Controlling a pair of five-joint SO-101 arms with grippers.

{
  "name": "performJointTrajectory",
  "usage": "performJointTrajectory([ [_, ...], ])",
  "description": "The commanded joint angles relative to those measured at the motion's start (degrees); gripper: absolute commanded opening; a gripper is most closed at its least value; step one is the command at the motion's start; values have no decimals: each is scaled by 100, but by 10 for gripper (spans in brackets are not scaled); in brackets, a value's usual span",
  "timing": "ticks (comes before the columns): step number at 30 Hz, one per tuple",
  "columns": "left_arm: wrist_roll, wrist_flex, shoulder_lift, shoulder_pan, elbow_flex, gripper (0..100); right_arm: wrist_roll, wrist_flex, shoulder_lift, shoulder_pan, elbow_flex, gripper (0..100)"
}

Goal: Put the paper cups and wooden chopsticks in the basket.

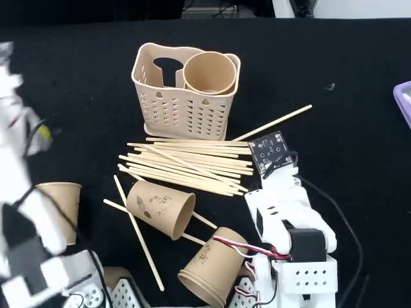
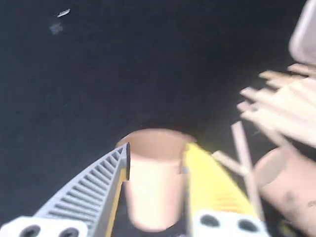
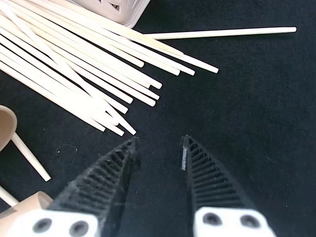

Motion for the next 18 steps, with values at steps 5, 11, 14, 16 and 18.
performJointTrajectory([
  [5, -3868, -185, -1046, -804, 1921, 240, -53, -176, -57, 62, 75, 144],
  [11, -2242, -334, -1187, -629, 2431, 213, -281, -185, -57, 70, 84, 144],
  [14, -2031, 70, -1213, -734, 2888, 211, -281, -193, -57, 70, 84, 144],
  [16, -2119, 62, -1284, -945, 3222, 213, -281, -193, -57, 70, 84, 144],
  [18, -2576, 62, -1284, -980, 3574, 213, -281, -193, -57, 70, 84, 144],
])
